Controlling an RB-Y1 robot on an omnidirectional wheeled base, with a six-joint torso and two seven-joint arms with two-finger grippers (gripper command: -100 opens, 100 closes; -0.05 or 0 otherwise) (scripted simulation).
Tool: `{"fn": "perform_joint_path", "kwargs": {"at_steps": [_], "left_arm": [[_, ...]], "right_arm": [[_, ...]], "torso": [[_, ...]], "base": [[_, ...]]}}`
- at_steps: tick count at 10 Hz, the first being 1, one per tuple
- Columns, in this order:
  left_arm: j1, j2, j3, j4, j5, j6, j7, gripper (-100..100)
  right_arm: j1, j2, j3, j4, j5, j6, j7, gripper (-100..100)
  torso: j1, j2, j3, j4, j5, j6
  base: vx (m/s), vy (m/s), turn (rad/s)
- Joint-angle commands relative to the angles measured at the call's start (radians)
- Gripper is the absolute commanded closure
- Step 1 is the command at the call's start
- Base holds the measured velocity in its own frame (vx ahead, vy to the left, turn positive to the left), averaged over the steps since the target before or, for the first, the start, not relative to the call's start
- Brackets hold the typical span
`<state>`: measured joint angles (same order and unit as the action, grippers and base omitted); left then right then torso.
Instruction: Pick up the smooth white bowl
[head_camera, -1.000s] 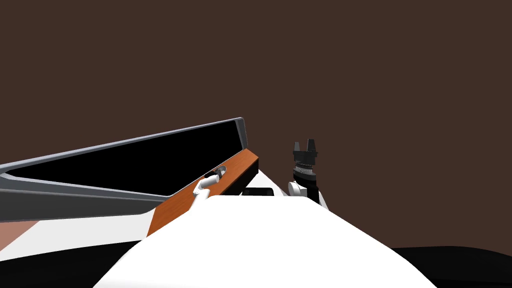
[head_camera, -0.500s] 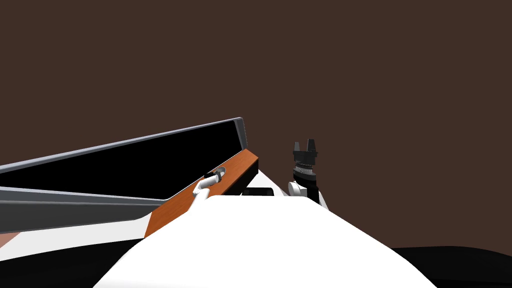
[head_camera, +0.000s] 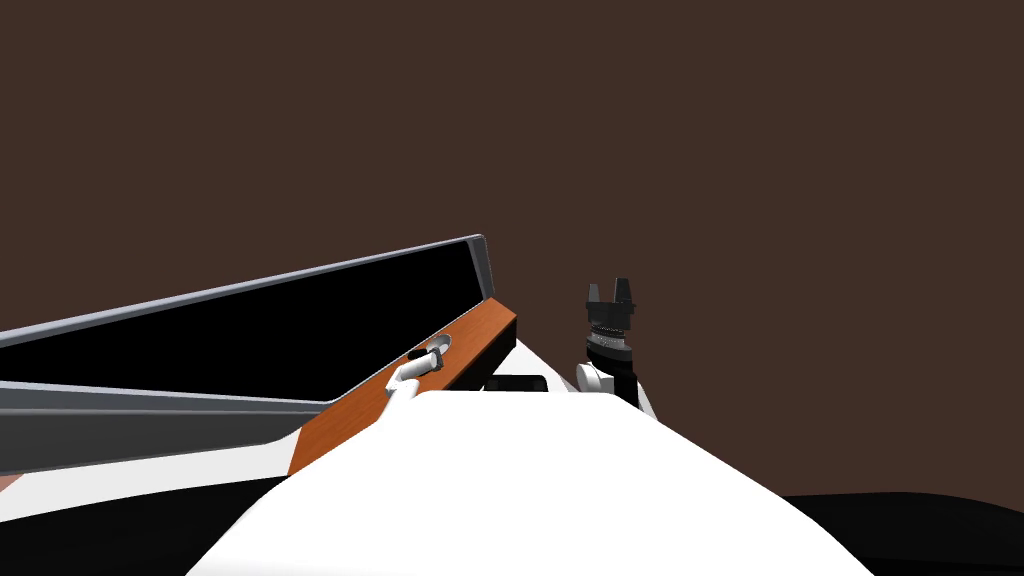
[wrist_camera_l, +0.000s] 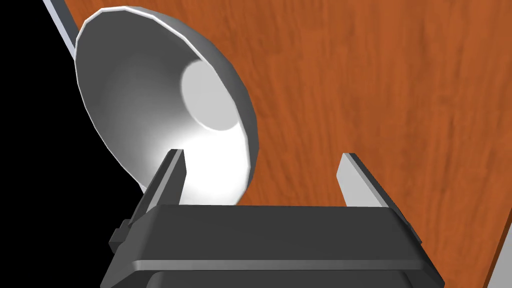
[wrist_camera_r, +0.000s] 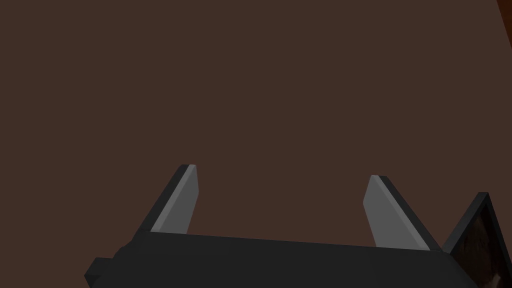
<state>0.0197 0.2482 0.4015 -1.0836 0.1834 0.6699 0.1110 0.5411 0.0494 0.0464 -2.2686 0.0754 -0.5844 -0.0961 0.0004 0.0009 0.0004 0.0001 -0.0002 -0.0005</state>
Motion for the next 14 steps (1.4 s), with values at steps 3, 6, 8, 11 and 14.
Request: {"fn": "perform_joint_path", "kwargs": {"at_steps": [3,6,8,11,14], "left_arm": [[-0.024,0.026,-0.017,0.052,0.025,-0.031,0.011,-100],[-0.049,0.052,-0.033,0.136,0.049,-0.063,0.024,-100],[-0.073,0.078,-0.050,0.204,0.073,-0.095,0.036,-100],[-0.097,0.104,-0.067,0.265,0.098,-0.126,0.048,-100],[-0.121,0.130,-0.084,0.338,0.122,-0.158,0.060,-100]], "right_arm": [[0.000,0.000,0.000,0.000,0.000,0.000,0.000,0],[0.000,0.000,0.000,0.000,0.000,0.000,0.000,0],[0.000,0.000,0.000,0.000,0.000,0.000,0.000,0],[0.000,0.000,0.000,0.000,0.000,0.000,0.000,0],[0.000,0.000,0.000,0.000,0.000,0.000,0.000,0]], "torso": [[0.000,0.000,0.000,0.000,0.000,0.000],[0.000,0.003,0.001,0.001,0.000,0.001],[0.000,0.002,0.001,0.001,0.000,0.000],[0.000,0.002,0.001,0.000,0.000,0.000],[0.000,0.002,0.001,0.000,0.000,0.000]], "base": [[-0.009,-0.001,-0.052],[-0.044,0.000,-0.102],[-0.042,-0.004,-0.106],[-0.033,-0.003,-0.068],[-0.027,-0.001,-0.075]]}}
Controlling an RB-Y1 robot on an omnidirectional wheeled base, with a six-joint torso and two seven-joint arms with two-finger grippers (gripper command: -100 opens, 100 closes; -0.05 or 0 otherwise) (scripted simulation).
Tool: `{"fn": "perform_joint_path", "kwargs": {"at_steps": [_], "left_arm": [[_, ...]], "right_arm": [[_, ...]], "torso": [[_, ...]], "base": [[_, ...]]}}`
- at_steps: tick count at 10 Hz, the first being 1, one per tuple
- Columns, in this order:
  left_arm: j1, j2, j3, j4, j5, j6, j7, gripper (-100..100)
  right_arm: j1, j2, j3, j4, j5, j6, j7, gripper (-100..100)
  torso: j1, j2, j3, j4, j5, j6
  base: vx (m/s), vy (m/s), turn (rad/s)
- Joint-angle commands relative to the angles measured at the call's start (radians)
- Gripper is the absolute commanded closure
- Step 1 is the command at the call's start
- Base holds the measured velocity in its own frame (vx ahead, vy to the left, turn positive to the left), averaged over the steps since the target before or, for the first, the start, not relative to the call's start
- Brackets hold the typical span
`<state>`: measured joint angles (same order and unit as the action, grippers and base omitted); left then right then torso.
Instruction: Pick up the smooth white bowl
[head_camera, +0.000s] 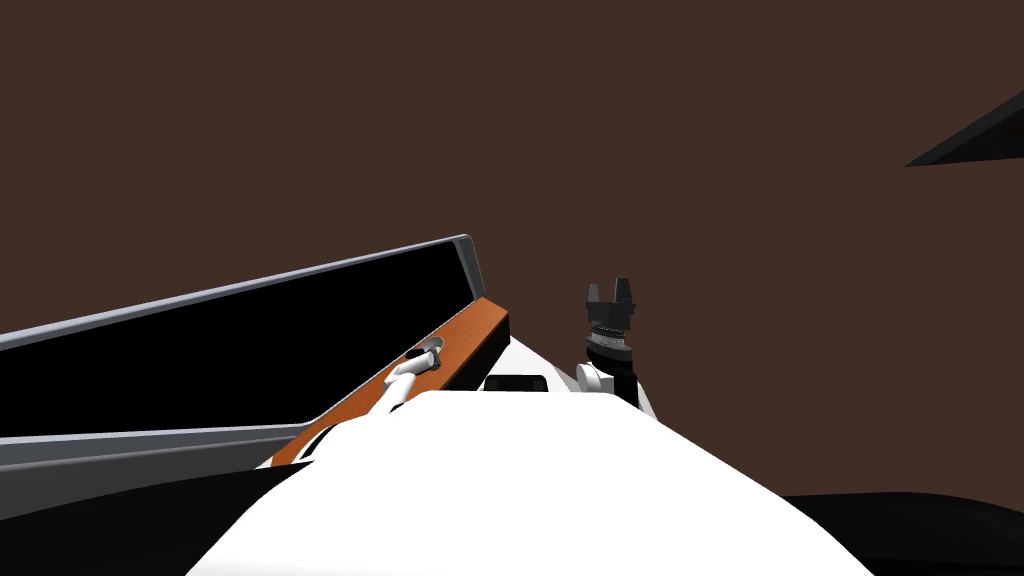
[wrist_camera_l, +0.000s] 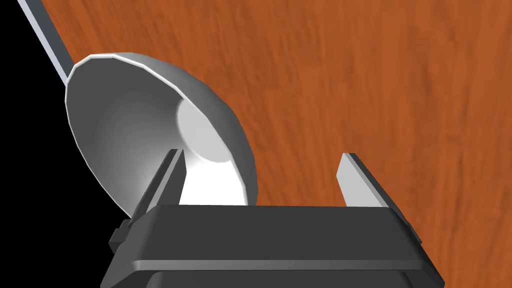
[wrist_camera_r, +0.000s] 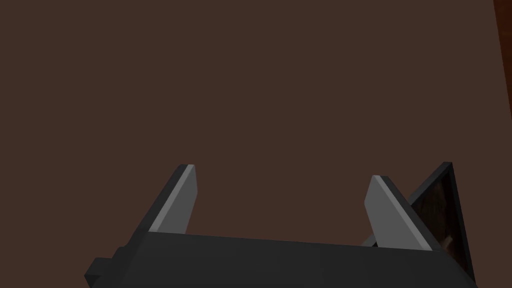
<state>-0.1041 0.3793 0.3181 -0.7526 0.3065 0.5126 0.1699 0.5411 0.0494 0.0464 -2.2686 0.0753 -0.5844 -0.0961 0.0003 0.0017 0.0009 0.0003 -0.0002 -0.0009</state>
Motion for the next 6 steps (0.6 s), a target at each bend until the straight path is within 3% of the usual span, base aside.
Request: {"fn": "perform_joint_path", "kwargs": {"at_steps": [1,6], "left_arm": [[-0.022,0.025,-0.017,0.050,0.023,-0.032,0.014,-100],[-0.070,0.076,-0.051,0.209,0.071,-0.095,0.038,-100]], "right_arm": [[0.000,0.000,0.000,0.000,0.000,0.000,0.000,0],[0.000,0.000,0.000,0.000,0.000,0.000,0.000,0]], "torso": [[0.000,0.000,0.000,0.000,0.000,0.000],[0.000,0.002,0.001,0.000,0.000,0.001]], "base": [[-0.030,-0.007,-0.114],[-0.043,-0.006,-0.107]]}}
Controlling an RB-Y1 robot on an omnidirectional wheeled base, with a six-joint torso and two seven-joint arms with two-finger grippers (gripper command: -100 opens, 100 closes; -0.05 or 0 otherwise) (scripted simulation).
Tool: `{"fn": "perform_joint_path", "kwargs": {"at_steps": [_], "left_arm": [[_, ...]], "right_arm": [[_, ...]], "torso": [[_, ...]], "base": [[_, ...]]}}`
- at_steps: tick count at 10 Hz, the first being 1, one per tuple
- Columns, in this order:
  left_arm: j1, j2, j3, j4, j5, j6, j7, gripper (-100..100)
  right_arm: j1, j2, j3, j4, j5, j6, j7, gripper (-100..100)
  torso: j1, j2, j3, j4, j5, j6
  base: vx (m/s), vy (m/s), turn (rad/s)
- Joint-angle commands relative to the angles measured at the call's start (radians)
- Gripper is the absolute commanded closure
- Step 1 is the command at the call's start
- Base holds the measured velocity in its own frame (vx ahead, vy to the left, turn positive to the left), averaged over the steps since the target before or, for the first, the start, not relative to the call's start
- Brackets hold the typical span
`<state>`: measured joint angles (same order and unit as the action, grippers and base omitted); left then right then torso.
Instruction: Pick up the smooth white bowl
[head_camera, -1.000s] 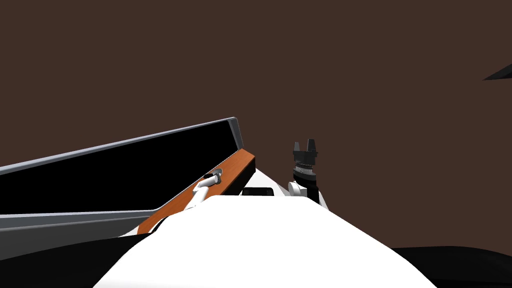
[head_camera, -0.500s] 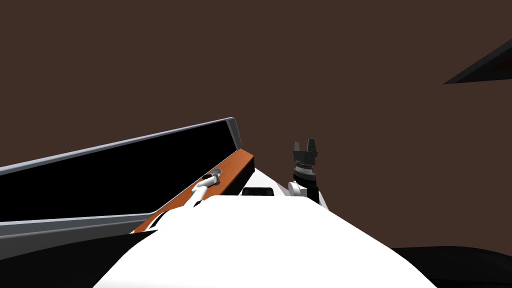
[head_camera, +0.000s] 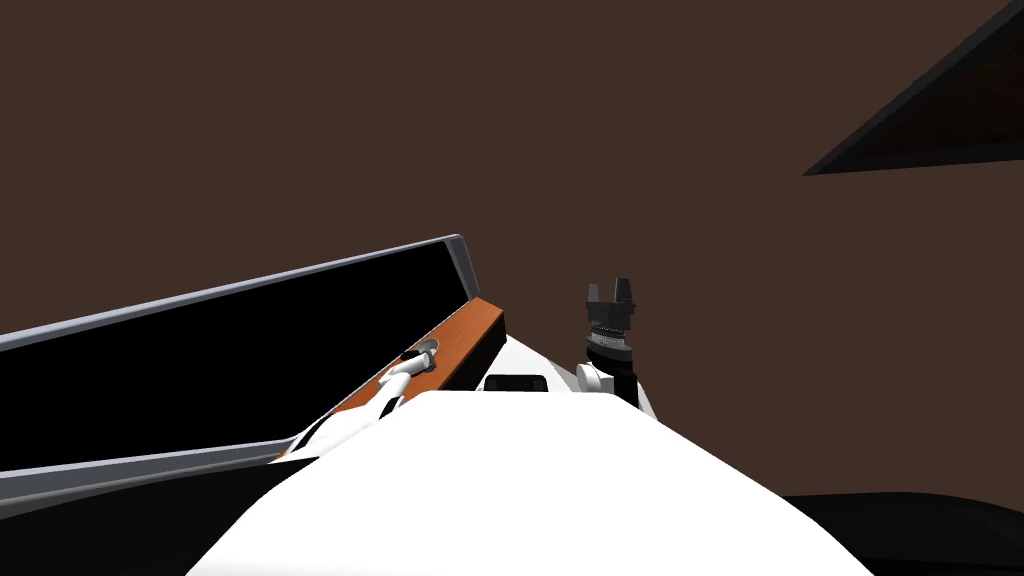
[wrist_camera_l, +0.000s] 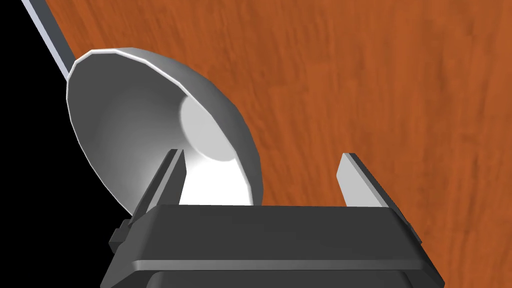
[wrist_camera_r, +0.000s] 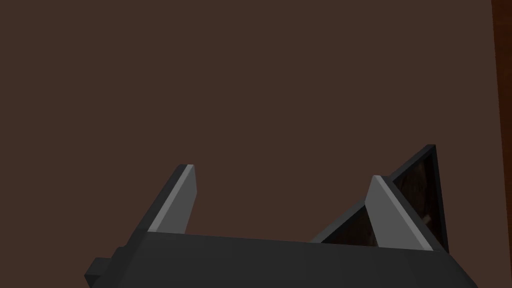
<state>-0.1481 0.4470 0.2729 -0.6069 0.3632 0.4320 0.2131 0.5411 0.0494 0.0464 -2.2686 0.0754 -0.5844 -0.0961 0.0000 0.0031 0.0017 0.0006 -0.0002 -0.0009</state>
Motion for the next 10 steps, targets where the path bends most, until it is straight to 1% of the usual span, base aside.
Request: {"fn": "perform_joint_path", "kwargs": {"at_steps": [1,2,3,4,5,8,9,10], "left_arm": [[-0.026,0.008,-0.005,0.050,0.015,-0.015,-0.005,-100],[-0.026,0.008,-0.005,0.064,0.015,-0.015,-0.005,-100],[-0.050,0.034,-0.022,0.102,0.039,-0.046,0.007,-100],[-0.074,0.060,-0.039,0.157,0.063,-0.078,0.019,-100],[-0.074,0.060,-0.039,0.196,0.063,-0.078,0.019,-100],[-0.071,0.059,-0.038,0.191,0.060,-0.075,0.024,-100],[-0.072,0.059,-0.038,0.193,0.062,-0.077,0.021,100],[-0.071,0.059,-0.038,0.193,0.062,-0.077,0.022,100]], "right_arm": [[0.000,0.000,0.000,0.000,0.000,0.000,0.000,0],[0.000,0.000,0.000,0.000,0.000,0.000,0.000,0],[0.000,0.000,0.000,0.000,0.000,0.000,0.000,0],[0.000,0.000,0.000,0.000,0.000,0.000,0.000,0],[0.000,0.000,0.000,0.000,0.000,0.000,0.000,0],[0.000,0.000,0.000,0.000,0.000,0.000,0.000,0],[0.000,0.000,0.000,0.000,0.000,0.000,0.000,0],[0.000,0.000,0.000,0.000,0.000,0.000,0.000,0]], "torso": [[0.000,0.000,0.000,0.000,0.000,0.000],[0.000,-0.001,-0.001,0.000,0.000,0.000],[0.000,-0.002,-0.001,-0.001,0.000,0.000],[0.000,-0.002,-0.001,0.000,0.000,0.001],[0.000,0.000,0.000,0.000,0.000,0.001],[0.000,-0.002,-0.001,0.000,0.000,0.000],[0.000,-0.002,-0.001,0.000,0.000,0.000],[0.000,-0.003,-0.001,-0.001,0.000,0.000]], "base": [[-0.011,-0.003,0.001],[0.002,-0.002,0.013],[-0.024,-0.012,-0.142],[-0.064,-0.011,-0.215],[-0.052,-0.003,-0.103],[-0.009,-0.002,0.010],[0.000,0.000,0.000],[0.004,0.006,-0.004]]}}
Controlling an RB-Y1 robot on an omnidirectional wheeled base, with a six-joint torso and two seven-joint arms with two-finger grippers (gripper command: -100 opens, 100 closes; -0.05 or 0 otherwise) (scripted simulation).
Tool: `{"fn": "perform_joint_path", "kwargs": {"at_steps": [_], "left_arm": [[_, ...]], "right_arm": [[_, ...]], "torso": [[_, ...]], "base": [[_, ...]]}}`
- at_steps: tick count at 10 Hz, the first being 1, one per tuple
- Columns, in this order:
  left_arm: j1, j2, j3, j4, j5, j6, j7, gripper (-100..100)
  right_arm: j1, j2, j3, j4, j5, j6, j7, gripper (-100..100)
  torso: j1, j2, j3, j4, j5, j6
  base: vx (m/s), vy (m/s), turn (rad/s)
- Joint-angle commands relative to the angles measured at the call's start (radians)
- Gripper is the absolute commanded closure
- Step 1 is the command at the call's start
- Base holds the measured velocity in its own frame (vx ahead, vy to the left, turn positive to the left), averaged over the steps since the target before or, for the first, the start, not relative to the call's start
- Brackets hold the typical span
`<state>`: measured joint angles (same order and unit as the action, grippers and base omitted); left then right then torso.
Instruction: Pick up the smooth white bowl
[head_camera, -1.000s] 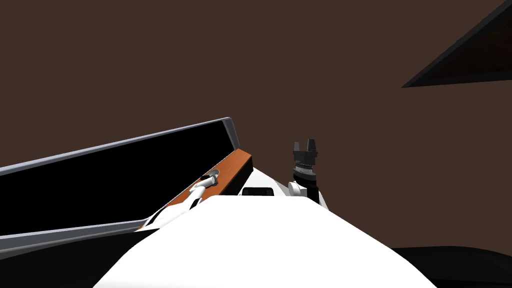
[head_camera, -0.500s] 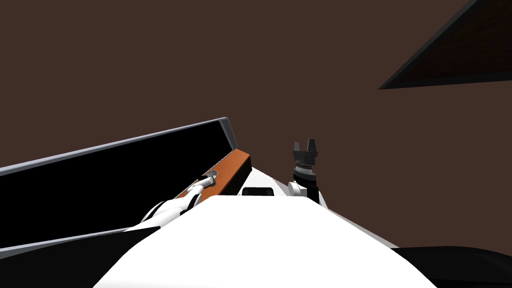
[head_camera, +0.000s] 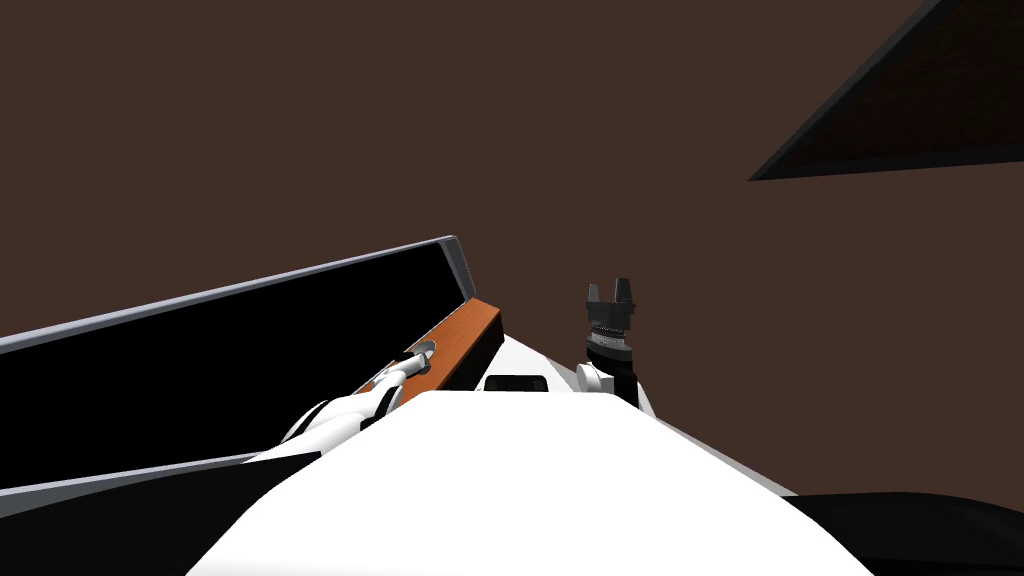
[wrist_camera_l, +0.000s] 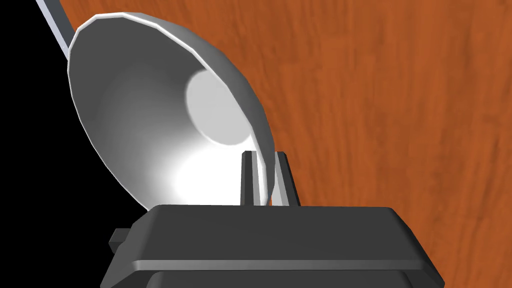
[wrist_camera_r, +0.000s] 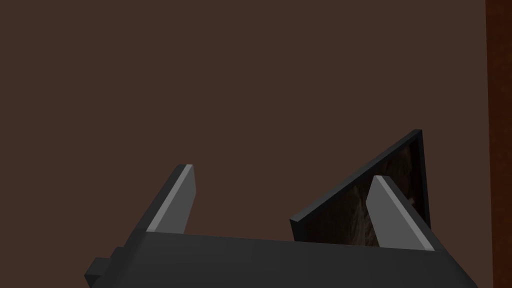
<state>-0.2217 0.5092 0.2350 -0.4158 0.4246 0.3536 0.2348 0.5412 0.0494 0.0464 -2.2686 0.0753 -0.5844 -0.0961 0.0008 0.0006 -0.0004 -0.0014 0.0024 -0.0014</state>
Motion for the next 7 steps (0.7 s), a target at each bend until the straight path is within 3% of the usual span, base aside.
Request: {"fn": "perform_joint_path", "kwargs": {"at_steps": [1,3,4,5,7], "left_arm": [[0.000,0.000,0.000,0.000,0.000,0.000,0.000,100],[0.000,0.000,0.000,0.000,0.000,0.000,0.000,100],[0.000,0.000,0.000,0.000,0.000,0.000,0.000,0],[0.023,-0.028,0.016,-0.050,-0.023,0.032,-0.015,100],[0.023,-0.028,0.016,-0.011,-0.023,0.032,-0.015,100]], "right_arm": [[0.000,0.000,0.000,0.000,0.000,0.000,0.000,0],[0.000,0.000,0.000,0.000,0.000,0.000,0.000,0],[0.000,0.000,0.000,0.000,0.000,0.000,0.000,0],[0.000,0.000,0.000,0.000,0.000,0.000,0.000,0],[0.000,0.000,0.000,0.000,0.000,0.000,0.000,0]], "torso": [[0.000,0.000,0.000,0.000,0.000,0.000],[0.000,0.000,0.000,0.000,0.000,0.000],[0.000,0.000,0.000,0.000,0.000,0.000],[0.000,0.000,0.000,0.000,0.000,0.000],[0.002,-0.002,-0.002,-0.003,0.004,-0.002]], "base": [[0.000,0.000,0.000],[0.000,0.000,0.000],[0.000,0.000,0.000],[0.031,0.010,0.149],[0.038,0.004,0.028]]}}
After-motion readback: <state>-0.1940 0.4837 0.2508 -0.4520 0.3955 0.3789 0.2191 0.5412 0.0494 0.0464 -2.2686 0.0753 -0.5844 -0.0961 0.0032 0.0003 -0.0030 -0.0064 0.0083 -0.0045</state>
